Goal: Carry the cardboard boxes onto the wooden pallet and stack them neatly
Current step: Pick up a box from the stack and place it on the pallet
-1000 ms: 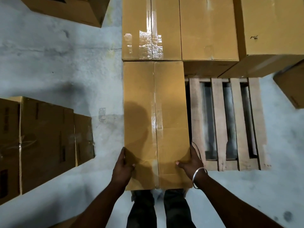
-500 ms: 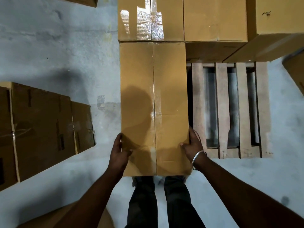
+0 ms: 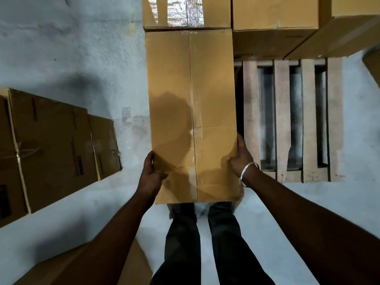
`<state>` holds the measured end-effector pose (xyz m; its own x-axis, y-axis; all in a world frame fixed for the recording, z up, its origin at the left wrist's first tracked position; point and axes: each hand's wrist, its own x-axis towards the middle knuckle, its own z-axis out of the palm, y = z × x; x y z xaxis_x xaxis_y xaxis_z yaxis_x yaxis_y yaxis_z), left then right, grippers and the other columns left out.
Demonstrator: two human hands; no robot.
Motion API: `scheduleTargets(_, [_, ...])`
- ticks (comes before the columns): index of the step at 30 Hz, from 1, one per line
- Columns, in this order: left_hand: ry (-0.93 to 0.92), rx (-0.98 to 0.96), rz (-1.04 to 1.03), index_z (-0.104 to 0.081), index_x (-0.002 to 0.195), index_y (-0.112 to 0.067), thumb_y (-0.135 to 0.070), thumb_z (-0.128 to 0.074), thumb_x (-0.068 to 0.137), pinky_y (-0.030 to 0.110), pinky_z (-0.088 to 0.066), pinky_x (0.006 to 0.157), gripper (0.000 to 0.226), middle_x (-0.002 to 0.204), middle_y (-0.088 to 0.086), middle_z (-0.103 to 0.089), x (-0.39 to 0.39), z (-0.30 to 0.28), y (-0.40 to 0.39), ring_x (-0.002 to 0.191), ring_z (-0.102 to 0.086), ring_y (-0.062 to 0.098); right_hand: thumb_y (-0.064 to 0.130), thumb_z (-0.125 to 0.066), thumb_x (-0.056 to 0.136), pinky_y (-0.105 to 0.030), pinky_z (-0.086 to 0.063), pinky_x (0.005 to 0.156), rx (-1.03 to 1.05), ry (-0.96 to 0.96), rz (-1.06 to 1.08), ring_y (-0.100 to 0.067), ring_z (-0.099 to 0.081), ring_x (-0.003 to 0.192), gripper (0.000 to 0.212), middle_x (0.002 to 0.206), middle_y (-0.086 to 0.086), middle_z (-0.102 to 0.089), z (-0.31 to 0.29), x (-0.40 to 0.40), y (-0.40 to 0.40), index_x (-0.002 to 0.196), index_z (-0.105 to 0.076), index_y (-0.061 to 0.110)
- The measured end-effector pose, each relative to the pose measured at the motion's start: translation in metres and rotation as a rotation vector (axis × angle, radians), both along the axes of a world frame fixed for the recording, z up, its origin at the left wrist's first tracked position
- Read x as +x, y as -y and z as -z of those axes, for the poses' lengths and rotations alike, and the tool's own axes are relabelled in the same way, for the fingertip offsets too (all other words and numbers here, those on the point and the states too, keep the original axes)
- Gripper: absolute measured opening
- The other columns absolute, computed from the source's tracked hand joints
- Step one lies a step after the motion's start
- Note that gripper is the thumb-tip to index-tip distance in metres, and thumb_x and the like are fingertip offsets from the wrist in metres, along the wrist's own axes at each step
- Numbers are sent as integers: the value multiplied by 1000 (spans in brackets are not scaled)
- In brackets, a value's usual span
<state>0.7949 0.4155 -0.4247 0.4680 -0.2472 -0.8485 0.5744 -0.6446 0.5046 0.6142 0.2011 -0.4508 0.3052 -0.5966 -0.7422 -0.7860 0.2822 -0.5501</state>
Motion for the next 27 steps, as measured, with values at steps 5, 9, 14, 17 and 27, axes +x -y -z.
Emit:
scheduleTargets(5, [73,73,37,-36,148,-31,-6,-64,88,47,-38,112,71,150,0,-43,0,-15,6,136,-41,25,8,-55,87,-30,-39,101,-10,-140,-68,-32,-49,129,76,143,-6,-49,-16,1,-4,154,-24,26])
scheduleTargets(9, [104,141,203,-31,151,-27,-18,-64,91,40,-35,111,70,154,0,-38,3,-69,10,140,-38,26,16,-62,89,-31,-38,105,20,-189,-144,-31,-48,131,64,146,-8,-48,-68,-6,-15,148,-39,22])
scheduleTargets(14, [231,124,464,-34,150,-25,-23,-63,92,36,-38,107,65,151,4,-44,10,-177,24,135,-45,26,17,-66,88,-24,-44,97,43,-171,-177,-24,-60,115,40,127,-6,-64,-180,-21,-35,128,-63,22])
scheduleTargets(17, [326,79,651,-34,150,-23,-26,-61,93,37,-40,104,64,150,7,-45,5,-250,29,132,-48,28,20,-70,85,-37,-50,97,40,-146,-116,-27,-63,110,44,120,-11,-66,-257,-36,-51,128,-63,21])
scheduleTargets(27, [508,-129,1018,-33,151,-23,-29,-60,95,30,-36,105,62,155,1,-39,-54,-406,37,135,-44,22,22,-73,85,-22,-48,89,-147,-107,44,-16,-63,94,36,104,-5,-69,-421,-127,-69,120,-66,18])
